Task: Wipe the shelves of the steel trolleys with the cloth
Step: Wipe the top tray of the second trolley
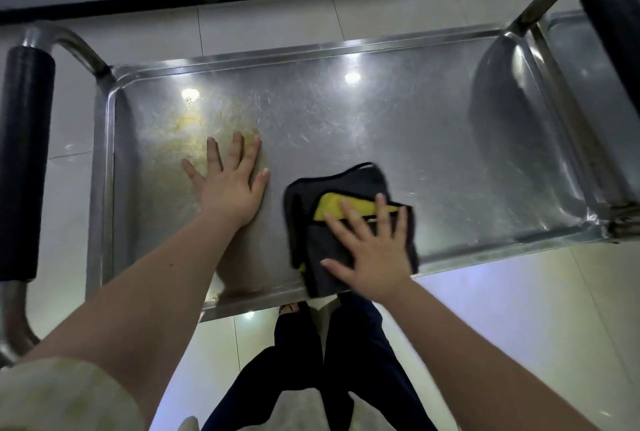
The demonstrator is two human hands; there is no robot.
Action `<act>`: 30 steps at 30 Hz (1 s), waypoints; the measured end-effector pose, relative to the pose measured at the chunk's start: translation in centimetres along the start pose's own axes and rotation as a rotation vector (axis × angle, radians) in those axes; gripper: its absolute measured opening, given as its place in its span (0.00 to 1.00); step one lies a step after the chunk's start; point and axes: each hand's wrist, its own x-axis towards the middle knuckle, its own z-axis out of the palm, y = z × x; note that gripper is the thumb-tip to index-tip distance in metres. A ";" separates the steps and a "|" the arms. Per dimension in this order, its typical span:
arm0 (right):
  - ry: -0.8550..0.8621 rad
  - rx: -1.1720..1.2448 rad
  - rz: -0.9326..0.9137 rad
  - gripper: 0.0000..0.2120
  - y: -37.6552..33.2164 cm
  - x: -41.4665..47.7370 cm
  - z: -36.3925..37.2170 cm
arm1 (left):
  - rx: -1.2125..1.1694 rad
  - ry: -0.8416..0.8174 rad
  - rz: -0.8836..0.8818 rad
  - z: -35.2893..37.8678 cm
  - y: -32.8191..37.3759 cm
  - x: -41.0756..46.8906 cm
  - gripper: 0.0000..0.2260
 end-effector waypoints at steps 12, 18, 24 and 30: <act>-0.024 -0.047 -0.023 0.34 -4.7 1.1 0.2 | -0.085 0.048 -0.121 -0.6 -9.6 -4.9 0.25; -0.057 -0.090 -0.048 0.34 -5.5 0.6 0.5 | -0.008 0.043 -0.137 0.1 -11.0 -5.7 0.27; -0.090 -0.106 -0.221 0.32 -8.7 5.4 -0.2 | -0.026 0.072 -0.138 0.1 -10.9 -6.0 0.27; -0.128 0.013 -0.029 0.34 -10.4 20.9 -2.5 | -0.028 0.087 -0.122 0.2 -11.1 -6.2 0.26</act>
